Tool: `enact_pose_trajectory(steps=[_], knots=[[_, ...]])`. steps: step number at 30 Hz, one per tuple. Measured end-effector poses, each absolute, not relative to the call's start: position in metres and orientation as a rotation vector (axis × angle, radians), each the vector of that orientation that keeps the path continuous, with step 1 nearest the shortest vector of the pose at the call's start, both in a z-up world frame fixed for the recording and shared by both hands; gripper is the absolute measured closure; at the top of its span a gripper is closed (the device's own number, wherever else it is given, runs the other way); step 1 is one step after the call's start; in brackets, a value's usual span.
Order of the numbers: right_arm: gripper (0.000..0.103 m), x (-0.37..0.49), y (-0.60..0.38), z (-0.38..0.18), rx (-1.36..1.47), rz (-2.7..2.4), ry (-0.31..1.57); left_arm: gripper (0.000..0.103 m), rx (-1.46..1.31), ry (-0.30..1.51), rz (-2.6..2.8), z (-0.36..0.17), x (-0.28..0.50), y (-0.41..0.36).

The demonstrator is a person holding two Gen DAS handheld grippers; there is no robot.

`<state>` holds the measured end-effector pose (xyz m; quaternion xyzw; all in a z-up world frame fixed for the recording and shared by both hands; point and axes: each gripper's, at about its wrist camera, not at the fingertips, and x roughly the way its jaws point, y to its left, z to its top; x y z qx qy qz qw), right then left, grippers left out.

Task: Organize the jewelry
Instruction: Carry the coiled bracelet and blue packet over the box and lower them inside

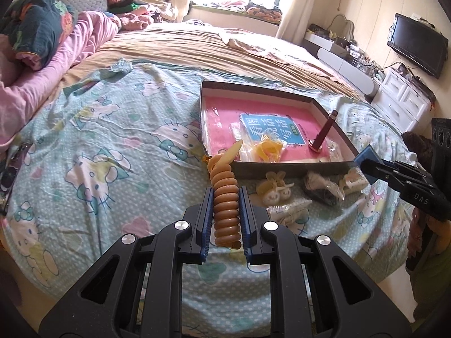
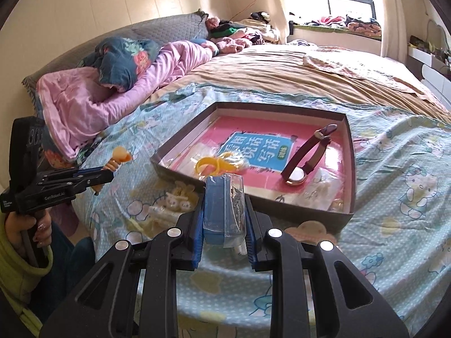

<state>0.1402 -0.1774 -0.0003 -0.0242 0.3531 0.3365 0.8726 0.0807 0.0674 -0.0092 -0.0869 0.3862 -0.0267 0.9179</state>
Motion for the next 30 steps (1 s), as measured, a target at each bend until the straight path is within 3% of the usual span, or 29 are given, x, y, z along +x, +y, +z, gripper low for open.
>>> enact_pose_trajectory(steps=[30], knots=[[0.08,0.181,-0.208,0.041,0.034,0.607,0.61,0.092,-0.135,0.756,-0.118,0.025,0.152,0.038]])
